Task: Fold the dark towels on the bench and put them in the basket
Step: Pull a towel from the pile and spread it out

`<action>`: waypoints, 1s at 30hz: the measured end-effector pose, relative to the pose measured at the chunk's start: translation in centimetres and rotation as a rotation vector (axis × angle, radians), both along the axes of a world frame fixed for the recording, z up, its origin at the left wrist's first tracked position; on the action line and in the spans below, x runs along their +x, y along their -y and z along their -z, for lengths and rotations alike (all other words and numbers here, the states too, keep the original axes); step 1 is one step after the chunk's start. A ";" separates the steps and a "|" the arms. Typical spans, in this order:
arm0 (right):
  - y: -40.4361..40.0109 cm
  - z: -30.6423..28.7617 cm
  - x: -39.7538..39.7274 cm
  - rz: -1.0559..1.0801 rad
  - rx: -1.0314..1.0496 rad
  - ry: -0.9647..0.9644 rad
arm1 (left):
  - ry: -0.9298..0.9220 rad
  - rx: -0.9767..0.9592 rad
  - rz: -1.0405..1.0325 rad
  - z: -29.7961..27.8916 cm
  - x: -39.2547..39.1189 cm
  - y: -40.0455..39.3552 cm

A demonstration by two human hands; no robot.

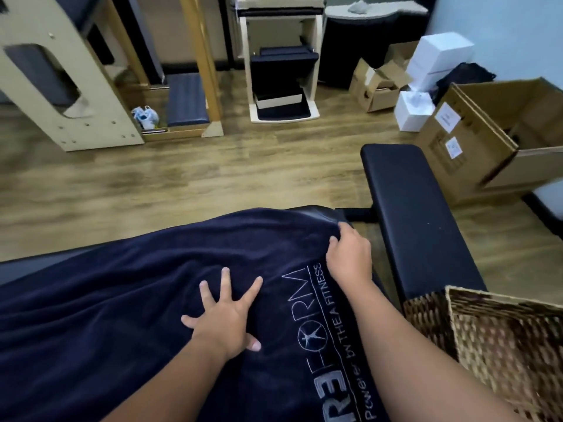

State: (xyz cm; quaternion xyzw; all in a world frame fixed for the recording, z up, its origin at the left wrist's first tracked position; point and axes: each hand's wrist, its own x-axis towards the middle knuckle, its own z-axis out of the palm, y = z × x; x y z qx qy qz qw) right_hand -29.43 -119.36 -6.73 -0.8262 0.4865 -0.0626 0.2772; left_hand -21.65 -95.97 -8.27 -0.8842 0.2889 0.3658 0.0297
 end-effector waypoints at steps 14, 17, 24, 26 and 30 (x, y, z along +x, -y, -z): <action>-1.4 0.3 3.6 -0.306 0.238 -0.265 | 0.026 0.043 0.009 0.2 -0.1 0.2; -1.3 -0.3 4.2 -0.343 0.265 -0.324 | 0.028 0.041 -0.003 0.3 0.1 0.1; 2.1 -1.7 5.2 0.090 -0.400 0.003 | 0.023 0.038 -0.003 0.1 0.0 0.3; 1.9 -0.5 5.3 -0.113 -0.301 -0.145 | 0.030 0.033 -0.003 0.2 0.0 0.3; -2.1 2.6 3.2 -0.417 -0.153 -0.328 | 0.033 0.016 -0.011 0.6 0.0 0.2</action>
